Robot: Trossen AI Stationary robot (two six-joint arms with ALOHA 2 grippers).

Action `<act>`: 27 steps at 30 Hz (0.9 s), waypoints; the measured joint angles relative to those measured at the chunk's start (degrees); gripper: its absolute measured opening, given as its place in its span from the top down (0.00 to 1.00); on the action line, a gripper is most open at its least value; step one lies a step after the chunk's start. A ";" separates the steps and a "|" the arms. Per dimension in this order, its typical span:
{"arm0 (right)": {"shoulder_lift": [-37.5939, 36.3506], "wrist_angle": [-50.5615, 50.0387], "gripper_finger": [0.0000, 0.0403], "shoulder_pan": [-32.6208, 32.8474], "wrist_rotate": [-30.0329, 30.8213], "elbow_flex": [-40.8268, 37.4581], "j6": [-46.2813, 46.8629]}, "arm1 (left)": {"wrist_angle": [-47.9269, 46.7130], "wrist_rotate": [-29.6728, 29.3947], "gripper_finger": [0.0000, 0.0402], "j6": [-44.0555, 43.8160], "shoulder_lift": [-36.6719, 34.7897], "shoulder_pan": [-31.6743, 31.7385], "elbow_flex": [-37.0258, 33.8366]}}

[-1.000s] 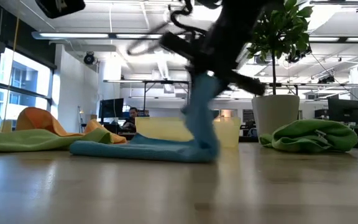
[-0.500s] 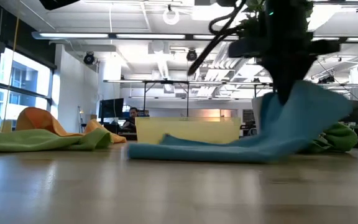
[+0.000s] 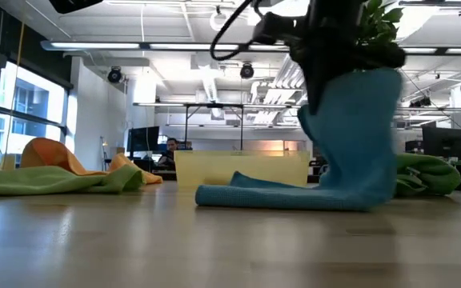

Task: Fold microfiber towels
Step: Fold the blue microfiber towel

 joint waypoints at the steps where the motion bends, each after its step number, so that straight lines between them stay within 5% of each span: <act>1: -0.02 0.70 1.00 -0.37 1.45 0.07 0.00 | 0.01 0.06 1.00 0.03 0.00 0.00 0.00; 16: 5.39 12.93 0.99 -3.29 3.81 -0.89 -5.21 | -0.36 1.19 1.00 -0.02 0.02 0.00 0.00; 27: 5.88 18.78 0.82 -3.41 6.10 -0.89 -9.71 | -0.38 1.52 1.00 -0.11 0.04 0.00 0.00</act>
